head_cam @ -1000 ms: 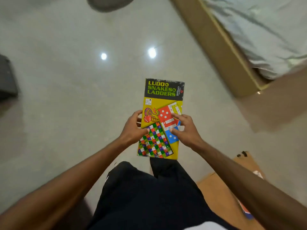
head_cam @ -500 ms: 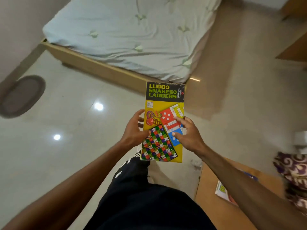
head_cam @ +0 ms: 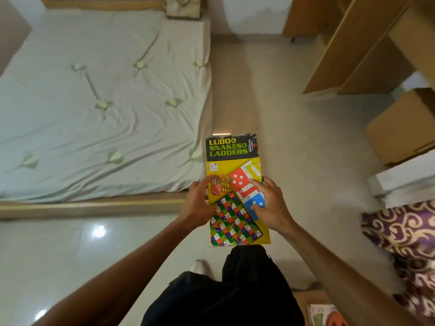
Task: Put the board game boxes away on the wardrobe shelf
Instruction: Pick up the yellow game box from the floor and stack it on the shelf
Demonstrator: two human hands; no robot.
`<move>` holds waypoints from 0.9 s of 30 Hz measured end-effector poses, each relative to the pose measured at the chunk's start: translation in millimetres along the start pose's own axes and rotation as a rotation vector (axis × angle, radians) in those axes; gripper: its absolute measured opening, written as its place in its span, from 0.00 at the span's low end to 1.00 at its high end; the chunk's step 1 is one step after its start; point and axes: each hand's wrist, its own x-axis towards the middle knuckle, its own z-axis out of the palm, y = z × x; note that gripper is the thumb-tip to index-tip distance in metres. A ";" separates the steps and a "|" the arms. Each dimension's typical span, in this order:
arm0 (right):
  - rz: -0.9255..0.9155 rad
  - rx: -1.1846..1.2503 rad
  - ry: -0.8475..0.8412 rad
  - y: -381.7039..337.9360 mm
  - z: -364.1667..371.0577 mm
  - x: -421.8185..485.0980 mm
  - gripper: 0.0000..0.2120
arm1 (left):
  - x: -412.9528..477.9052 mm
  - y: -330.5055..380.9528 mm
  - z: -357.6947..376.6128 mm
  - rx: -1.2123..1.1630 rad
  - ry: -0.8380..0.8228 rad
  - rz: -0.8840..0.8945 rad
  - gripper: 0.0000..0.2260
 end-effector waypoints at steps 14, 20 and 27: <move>0.006 0.059 0.072 113.8 -223.6 320.0 0.34 | 360.5 200.0 82.1 0.069 -0.039 0.107 0.38; 0.019 0.063 0.077 135.0 -293.6 454.1 0.34 | 491.2 272.3 92.3 0.054 0.003 0.115 0.37; -0.019 0.082 0.067 155.7 -352.9 656.0 0.35 | 684.2 330.7 81.3 0.051 0.041 0.109 0.37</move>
